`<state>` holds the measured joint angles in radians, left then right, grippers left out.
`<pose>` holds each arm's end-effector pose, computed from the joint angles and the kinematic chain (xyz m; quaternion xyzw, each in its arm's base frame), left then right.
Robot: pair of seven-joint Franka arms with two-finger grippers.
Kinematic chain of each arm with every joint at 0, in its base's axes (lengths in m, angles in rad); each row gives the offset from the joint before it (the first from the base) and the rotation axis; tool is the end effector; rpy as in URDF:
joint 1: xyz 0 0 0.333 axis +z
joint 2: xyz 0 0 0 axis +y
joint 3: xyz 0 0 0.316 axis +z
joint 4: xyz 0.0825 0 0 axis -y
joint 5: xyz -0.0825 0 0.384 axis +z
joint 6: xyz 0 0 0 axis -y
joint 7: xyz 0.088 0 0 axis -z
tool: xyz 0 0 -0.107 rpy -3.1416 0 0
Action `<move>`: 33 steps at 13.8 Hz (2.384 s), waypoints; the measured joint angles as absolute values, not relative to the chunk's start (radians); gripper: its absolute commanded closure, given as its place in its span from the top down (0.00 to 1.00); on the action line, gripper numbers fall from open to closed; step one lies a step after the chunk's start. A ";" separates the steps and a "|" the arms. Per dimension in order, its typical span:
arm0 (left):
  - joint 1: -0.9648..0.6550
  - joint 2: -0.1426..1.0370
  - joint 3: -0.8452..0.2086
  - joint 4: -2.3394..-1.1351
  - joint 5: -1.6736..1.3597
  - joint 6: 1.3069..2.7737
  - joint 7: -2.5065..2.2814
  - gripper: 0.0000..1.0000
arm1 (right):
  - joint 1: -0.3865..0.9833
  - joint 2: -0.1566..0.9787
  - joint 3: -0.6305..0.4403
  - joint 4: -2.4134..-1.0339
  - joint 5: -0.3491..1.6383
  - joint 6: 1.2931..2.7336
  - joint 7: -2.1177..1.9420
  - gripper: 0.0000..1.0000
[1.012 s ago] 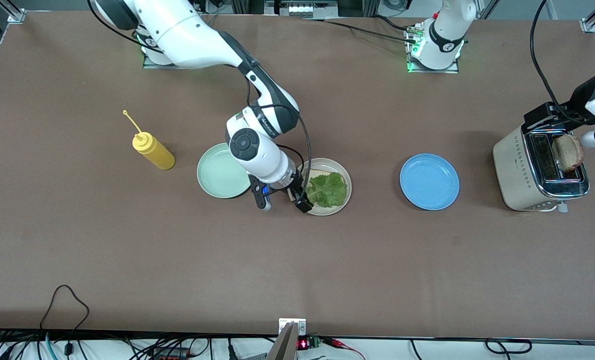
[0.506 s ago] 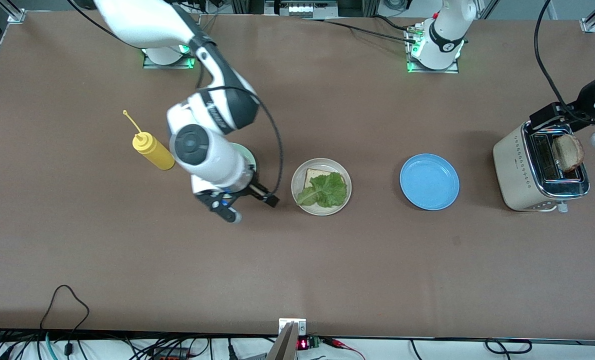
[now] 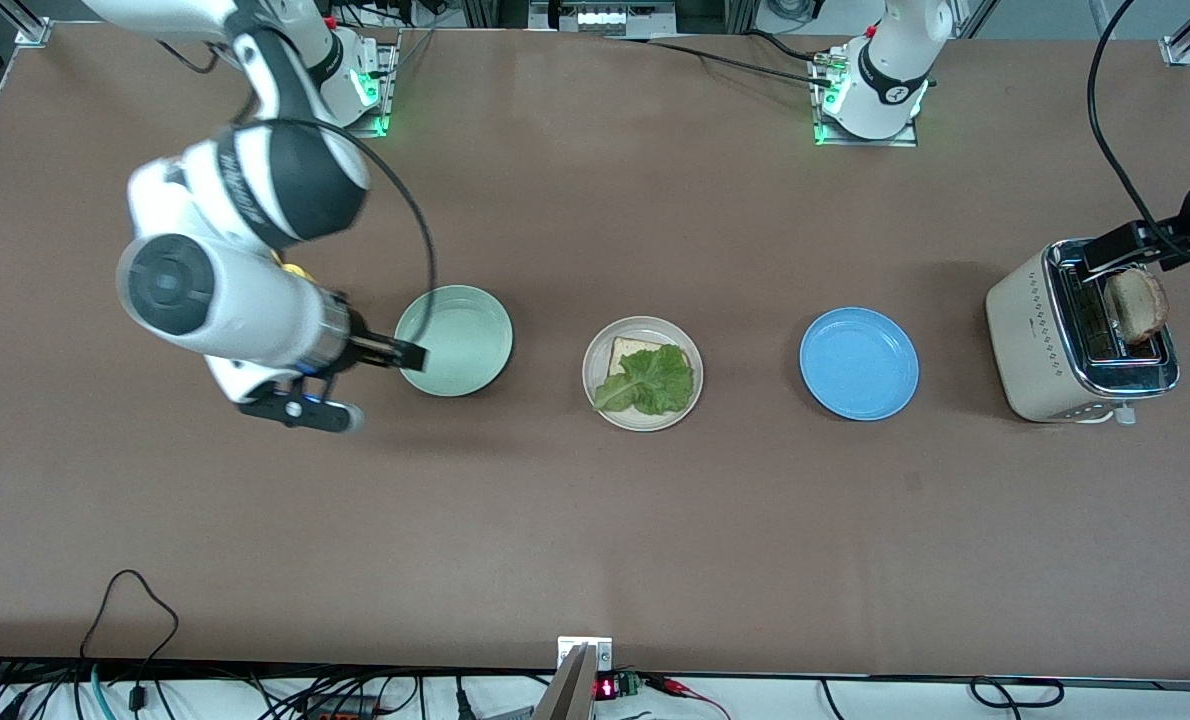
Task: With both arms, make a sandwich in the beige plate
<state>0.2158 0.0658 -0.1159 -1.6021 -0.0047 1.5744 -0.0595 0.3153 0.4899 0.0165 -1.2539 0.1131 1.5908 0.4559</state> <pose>0.5678 0.0584 0.5733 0.9957 0.0796 -0.0464 0.0071 0.6443 0.2320 0.4698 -0.9930 0.0678 0.0935 0.0263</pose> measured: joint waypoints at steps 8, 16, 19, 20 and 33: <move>0.472 0.273 -0.106 -1.529 -0.004 1.602 0.023 1.00 | 0.100 0.125 0.011 -1.645 0.081 1.566 0.014 1.00; 0.601 0.441 -0.110 -1.499 -0.004 1.591 0.157 1.00 | -0.015 0.117 0.011 -1.672 0.039 1.586 -0.172 1.00; 0.599 0.451 -0.111 -1.510 -0.004 1.584 0.157 1.00 | -0.015 0.143 0.015 -1.610 -0.003 1.585 -0.173 1.00; 0.599 0.454 -0.111 -1.513 -0.004 1.584 0.157 1.00 | -0.014 0.146 0.020 -1.599 -0.026 1.585 -0.173 1.00; 0.599 0.487 -0.122 -1.516 -0.004 1.512 0.157 0.01 | -0.017 0.168 0.025 -1.540 -0.045 1.586 -0.148 1.00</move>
<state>0.5987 0.4874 -0.1217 -1.5164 -0.0040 1.5122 0.1575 -0.0168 0.1685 0.0248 -1.5398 -0.0451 1.5855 -0.1479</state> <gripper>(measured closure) 0.846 0.000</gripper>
